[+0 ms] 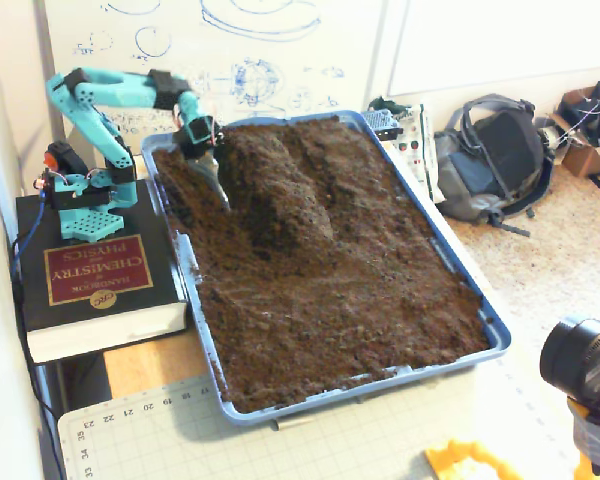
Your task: Build a berm.
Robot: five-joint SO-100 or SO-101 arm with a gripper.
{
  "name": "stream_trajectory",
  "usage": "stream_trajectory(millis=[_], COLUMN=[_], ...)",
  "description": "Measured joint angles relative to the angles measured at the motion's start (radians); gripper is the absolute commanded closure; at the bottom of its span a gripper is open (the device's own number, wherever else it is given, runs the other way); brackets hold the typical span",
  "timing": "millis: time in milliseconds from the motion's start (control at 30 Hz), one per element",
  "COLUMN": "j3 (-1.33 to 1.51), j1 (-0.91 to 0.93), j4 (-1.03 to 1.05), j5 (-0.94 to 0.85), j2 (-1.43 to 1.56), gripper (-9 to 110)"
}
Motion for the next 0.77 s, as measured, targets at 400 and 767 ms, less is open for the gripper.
stream_trajectory(millis=[400,767], j3=[0.502,0.612], j1=[0.006,-0.052], j4=[-0.054,-0.018], j5=[0.213,0.365], j2=[0.617,0.861], gripper=[101,101])
